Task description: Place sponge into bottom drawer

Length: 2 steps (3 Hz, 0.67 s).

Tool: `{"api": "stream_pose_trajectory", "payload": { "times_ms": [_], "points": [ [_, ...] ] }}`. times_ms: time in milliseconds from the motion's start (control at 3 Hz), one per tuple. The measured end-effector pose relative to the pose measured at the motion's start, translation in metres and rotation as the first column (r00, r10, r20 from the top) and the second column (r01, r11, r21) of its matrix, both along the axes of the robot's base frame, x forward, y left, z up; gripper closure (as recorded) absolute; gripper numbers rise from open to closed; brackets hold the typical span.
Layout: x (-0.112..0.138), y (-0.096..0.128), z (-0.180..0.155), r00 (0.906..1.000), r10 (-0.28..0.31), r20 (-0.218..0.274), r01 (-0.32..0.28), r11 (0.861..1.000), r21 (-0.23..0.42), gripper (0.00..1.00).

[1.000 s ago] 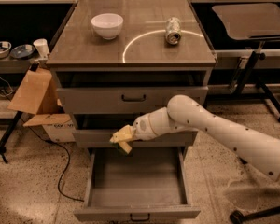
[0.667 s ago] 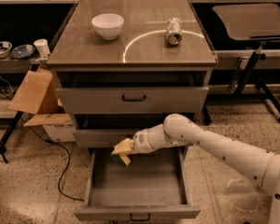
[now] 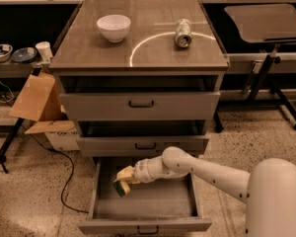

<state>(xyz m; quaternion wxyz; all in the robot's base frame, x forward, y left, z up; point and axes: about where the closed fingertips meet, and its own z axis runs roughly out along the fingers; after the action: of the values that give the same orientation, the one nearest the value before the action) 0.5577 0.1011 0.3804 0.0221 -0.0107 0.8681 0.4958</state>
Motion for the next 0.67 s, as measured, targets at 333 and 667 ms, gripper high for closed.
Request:
{"api": "stream_pose_trajectory", "payload": {
  "times_ms": [333,667],
  "points": [
    [0.002,0.007,-0.043,0.9965,-0.065,-0.052,0.064,0.997,-0.036,1.0],
    [0.002,0.009,-0.076,0.9828,-0.155,-0.1,0.148,0.986,-0.077,1.0]
  ]
}}
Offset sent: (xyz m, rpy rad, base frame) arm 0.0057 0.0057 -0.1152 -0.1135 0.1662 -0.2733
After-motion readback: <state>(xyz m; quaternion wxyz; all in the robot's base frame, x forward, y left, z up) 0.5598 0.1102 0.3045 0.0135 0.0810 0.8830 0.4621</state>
